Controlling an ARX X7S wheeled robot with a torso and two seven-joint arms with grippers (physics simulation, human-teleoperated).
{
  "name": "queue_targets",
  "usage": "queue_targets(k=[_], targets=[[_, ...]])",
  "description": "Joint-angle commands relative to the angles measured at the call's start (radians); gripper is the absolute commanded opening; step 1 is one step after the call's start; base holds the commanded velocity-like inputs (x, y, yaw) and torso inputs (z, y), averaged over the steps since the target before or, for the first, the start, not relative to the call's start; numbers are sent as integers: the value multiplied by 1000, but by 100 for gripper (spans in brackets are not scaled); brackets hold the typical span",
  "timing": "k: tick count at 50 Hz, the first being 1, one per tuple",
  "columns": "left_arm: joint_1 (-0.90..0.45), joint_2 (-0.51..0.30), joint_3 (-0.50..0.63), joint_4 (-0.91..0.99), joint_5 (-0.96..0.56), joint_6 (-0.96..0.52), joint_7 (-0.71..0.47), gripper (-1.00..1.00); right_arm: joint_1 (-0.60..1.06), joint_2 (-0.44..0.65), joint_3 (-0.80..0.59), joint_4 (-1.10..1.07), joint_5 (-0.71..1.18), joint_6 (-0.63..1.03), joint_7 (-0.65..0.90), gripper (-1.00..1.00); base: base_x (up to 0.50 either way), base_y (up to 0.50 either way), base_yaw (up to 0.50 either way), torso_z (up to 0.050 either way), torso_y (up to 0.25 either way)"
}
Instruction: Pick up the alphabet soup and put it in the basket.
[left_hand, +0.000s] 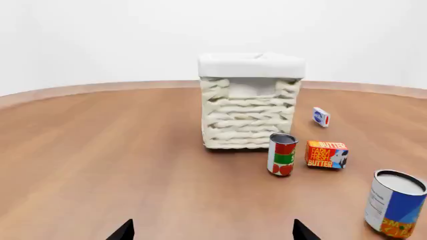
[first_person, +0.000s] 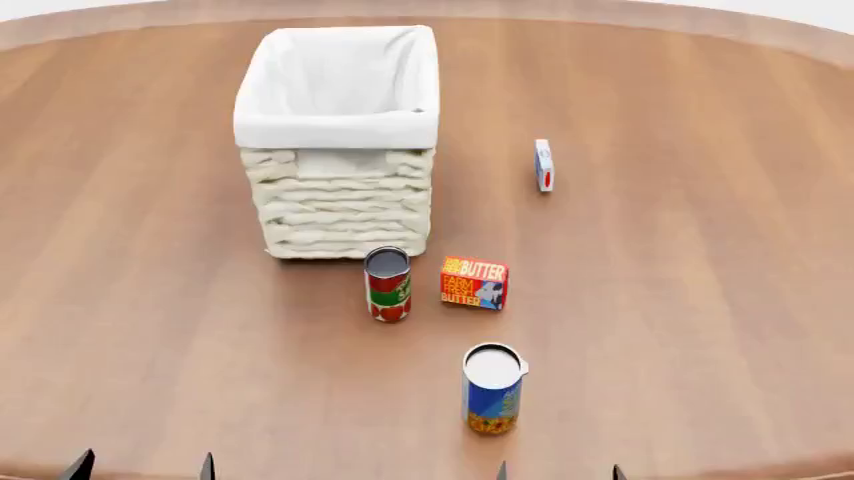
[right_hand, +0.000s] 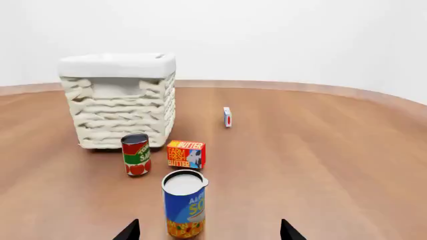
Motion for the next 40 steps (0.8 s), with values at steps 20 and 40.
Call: queue_targets(k=[20, 40], targets=[[170, -78, 52, 458, 32, -45, -139, 100, -89, 89, -101, -386, 17, 88, 121, 100, 0, 0, 0, 0, 0], [216, -112, 67, 564, 24, -56, -175, 100, -104, 118, -126, -480, 64, 105, 132, 100, 228, 0, 0, 0, 0]])
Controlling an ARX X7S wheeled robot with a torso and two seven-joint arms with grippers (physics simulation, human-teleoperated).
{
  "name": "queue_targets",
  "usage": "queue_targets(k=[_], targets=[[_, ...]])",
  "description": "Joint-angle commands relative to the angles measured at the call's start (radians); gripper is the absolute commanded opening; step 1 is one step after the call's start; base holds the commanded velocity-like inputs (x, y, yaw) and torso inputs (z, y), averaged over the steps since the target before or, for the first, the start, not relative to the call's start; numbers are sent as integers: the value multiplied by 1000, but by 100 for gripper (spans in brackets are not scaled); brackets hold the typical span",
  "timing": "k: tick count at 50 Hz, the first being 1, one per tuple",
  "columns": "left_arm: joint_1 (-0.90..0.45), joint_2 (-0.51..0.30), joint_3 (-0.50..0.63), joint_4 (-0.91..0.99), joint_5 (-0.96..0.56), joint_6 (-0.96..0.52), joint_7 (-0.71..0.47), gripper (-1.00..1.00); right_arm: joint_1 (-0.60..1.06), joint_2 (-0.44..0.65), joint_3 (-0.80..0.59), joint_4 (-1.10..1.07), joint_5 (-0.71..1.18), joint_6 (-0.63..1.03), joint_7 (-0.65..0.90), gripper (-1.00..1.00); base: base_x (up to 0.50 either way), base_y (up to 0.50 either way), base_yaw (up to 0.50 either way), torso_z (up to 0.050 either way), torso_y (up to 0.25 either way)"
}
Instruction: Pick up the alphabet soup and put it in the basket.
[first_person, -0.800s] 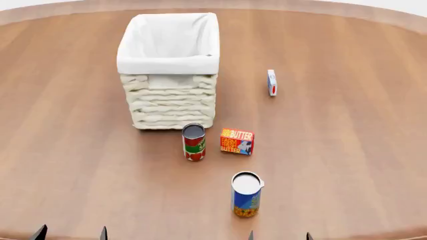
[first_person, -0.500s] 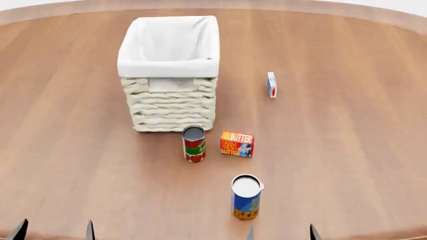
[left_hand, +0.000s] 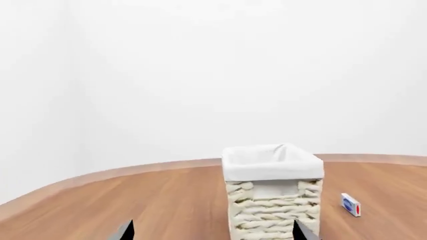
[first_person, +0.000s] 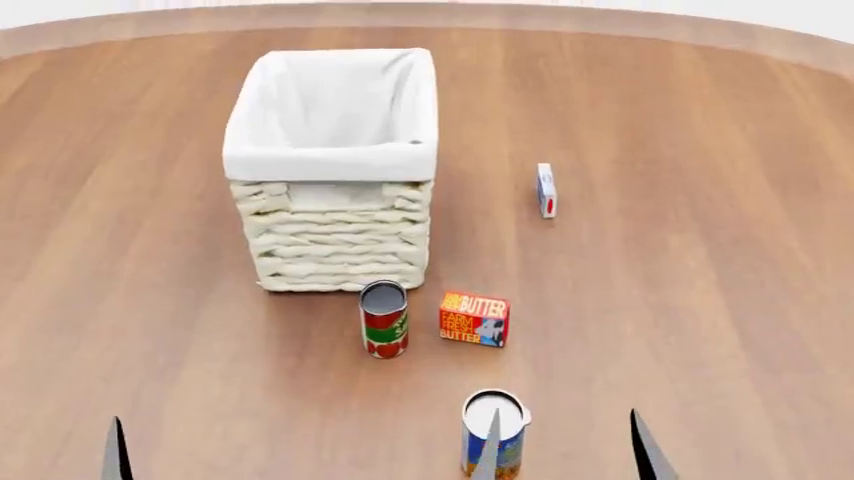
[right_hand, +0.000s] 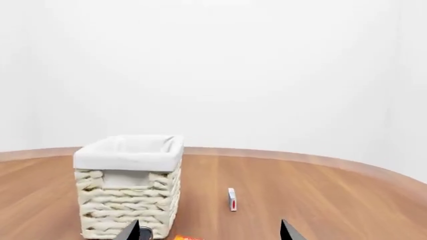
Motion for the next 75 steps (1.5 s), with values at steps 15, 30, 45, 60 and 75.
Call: queue_targets(k=[15, 30, 45, 60, 75], targets=[[12, -35, 28, 43, -13, -18, -42, 100, 5, 33, -25, -44, 35, 18, 30, 100, 499, 0, 0, 0, 0], [6, -51, 42, 37, -21, -28, -59, 100, 7, 46, -37, -47, 47, 22, 47, 100, 499, 0, 0, 0, 0], [2, -63, 47, 24, -29, -27, -78, 100, 13, 55, -38, -32, 69, 14, 62, 100, 295, 0, 0, 0, 1], [-1, -75, 58, 20, -36, -29, -90, 100, 13, 69, -51, -29, 69, 11, 75, 100, 0, 437, 0, 0, 0], [-1, -86, 70, 13, -41, -26, -101, 100, 10, 78, -58, -22, 73, 2, 90, 100, 0, 500, 0, 0, 0]])
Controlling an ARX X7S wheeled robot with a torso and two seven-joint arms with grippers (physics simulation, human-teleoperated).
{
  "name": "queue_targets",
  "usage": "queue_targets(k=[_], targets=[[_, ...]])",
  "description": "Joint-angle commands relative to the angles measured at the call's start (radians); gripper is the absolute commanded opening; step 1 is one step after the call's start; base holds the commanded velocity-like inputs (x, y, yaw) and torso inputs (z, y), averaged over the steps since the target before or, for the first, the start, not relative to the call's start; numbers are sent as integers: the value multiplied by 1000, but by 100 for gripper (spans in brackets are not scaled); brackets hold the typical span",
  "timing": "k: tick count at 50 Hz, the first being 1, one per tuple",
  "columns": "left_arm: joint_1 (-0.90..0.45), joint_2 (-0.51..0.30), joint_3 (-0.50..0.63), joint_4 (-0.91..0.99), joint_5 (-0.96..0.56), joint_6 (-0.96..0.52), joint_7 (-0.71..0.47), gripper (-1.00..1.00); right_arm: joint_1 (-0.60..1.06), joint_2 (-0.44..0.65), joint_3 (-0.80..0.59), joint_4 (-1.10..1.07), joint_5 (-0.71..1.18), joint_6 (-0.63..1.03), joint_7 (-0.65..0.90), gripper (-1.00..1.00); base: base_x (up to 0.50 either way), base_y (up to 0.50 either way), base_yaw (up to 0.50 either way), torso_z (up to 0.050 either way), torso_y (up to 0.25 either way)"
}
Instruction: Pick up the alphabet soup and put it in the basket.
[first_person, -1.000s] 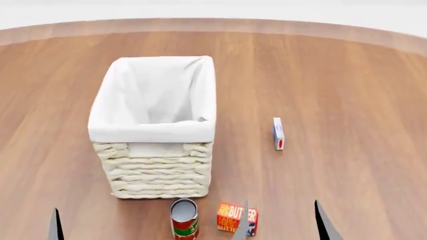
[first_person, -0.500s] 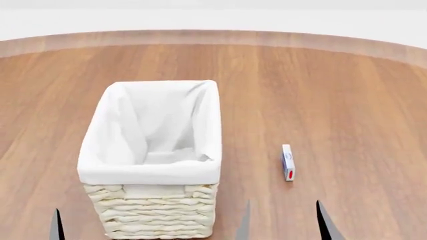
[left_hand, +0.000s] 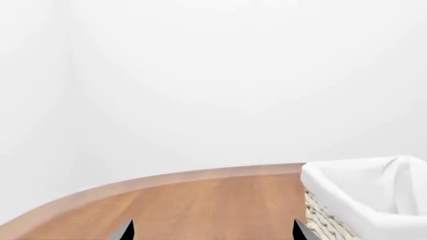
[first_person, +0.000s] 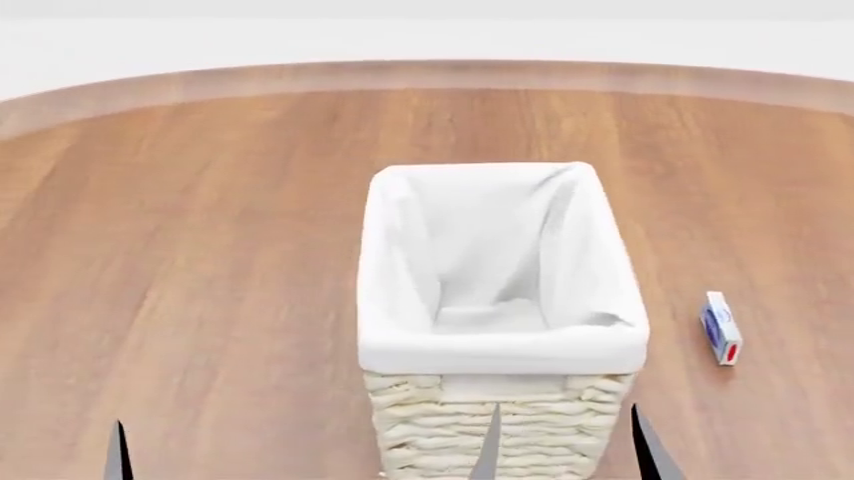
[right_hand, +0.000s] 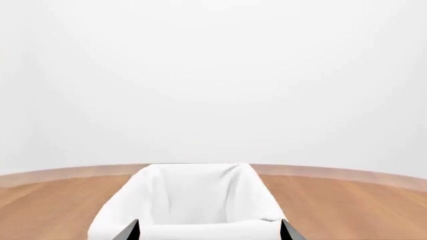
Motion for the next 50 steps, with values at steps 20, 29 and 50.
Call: queue_targets(k=[20, 29, 50], targets=[[-5, -21, 18, -9, -8, 2, -25, 100, -2, 16, -14, -1, 14, -8, 28, 100, 0, 107, 0, 0, 0], [-11, -24, 28, -21, -5, 8, -32, 100, -10, 43, -22, -43, -5, -2, 31, 100, 0, 44, 0, 0, 0], [-28, -31, 37, -55, -2, 16, -54, 100, -65, 230, 204, -194, 65, 109, 30, 100, 0, 0, 0, 0, 0]])
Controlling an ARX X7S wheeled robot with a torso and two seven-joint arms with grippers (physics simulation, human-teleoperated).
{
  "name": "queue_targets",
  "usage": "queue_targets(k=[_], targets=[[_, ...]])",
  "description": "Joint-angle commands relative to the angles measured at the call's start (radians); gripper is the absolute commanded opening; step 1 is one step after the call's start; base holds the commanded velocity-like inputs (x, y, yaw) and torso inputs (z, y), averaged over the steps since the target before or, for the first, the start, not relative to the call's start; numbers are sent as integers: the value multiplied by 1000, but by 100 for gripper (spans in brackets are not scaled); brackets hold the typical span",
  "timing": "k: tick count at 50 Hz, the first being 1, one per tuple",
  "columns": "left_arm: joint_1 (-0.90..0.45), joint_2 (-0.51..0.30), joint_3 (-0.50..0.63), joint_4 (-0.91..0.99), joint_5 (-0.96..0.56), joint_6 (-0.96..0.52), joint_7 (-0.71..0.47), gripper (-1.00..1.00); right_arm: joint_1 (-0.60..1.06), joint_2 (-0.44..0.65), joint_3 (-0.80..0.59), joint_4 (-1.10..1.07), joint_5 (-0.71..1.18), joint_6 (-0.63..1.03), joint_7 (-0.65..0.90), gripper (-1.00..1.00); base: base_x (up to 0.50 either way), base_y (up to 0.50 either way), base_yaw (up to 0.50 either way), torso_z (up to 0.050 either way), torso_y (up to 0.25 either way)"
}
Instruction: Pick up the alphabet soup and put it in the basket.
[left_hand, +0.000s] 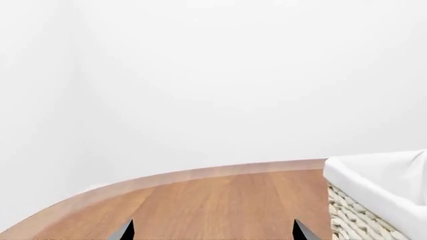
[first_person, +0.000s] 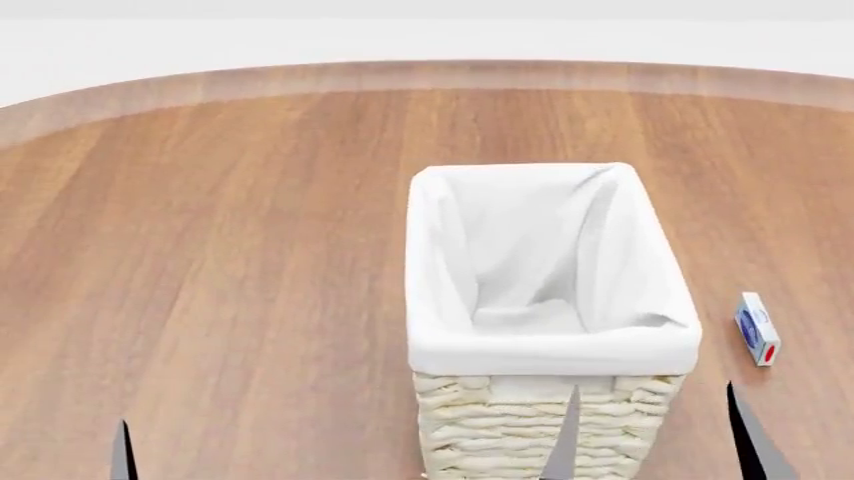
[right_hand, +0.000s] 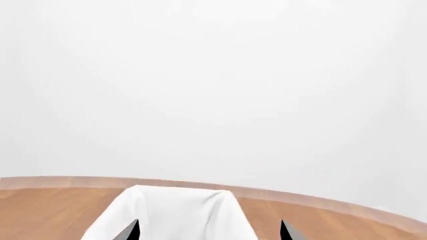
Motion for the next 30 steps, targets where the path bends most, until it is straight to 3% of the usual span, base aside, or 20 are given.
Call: queue_targets(k=[1, 12, 25, 30], targets=[[-12, -4, 8, -25, 4, 6, -11, 100, -48, 92, 133, -40, 30, 41, 6, 100, 0, 0, 0, 0, 0], [-16, -9, 9, -34, 0, 9, -19, 100, -137, 97, 241, 89, 89, -101, -30, 100, 0, 0, 0, 0, 0], [-34, -10, 18, -85, -6, 27, -26, 100, -305, 25, 268, 277, 72, -323, -60, 100, 0, 0, 0, 0, 0], [-37, -11, 24, -94, -4, 29, -29, 100, -395, 18, 285, 258, 84, -388, -79, 100, 0, 0, 0, 0, 0]])
